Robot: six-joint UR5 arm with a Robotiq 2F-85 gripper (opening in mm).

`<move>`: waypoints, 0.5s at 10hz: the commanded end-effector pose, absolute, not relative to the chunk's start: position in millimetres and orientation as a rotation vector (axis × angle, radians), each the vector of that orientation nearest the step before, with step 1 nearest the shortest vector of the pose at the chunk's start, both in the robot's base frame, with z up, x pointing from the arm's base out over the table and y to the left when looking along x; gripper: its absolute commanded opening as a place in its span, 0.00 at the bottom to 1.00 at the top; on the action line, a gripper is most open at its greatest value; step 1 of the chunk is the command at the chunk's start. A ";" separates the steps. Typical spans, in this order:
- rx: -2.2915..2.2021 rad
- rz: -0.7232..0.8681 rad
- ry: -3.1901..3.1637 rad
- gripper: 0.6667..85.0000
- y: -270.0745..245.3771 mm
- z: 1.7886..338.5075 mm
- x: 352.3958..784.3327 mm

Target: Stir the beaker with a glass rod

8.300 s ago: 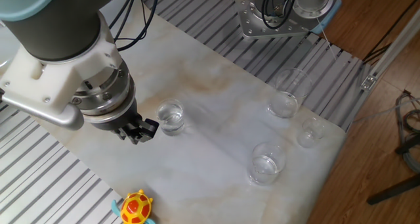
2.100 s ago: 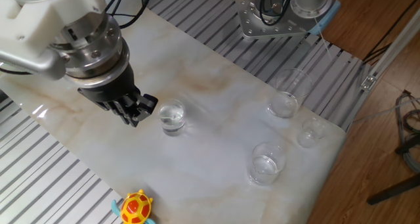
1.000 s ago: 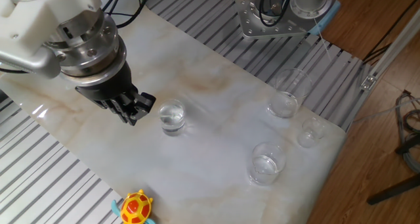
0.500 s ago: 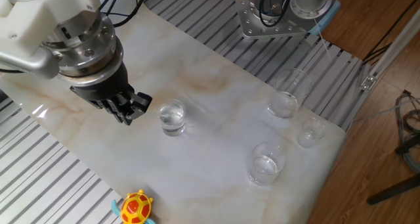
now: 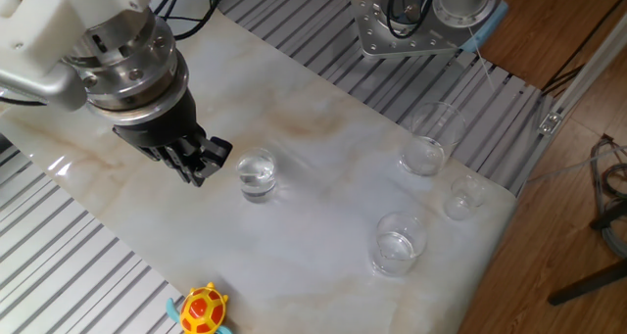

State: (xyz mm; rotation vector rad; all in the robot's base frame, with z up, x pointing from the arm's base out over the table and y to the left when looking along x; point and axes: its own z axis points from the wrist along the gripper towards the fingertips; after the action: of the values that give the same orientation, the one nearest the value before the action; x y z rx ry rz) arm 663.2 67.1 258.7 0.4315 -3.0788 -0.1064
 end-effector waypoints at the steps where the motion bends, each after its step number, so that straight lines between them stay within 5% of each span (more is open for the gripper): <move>1: 0.500 -0.040 -3.069 0.00 59.0 262.4 670.2; 5: 0.383 -0.160 -3.070 0.00 71.5 260.6 652.8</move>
State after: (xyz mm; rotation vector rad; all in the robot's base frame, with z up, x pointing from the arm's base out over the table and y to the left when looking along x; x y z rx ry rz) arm 659.0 63.0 260.9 0.4259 -3.0651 -0.0942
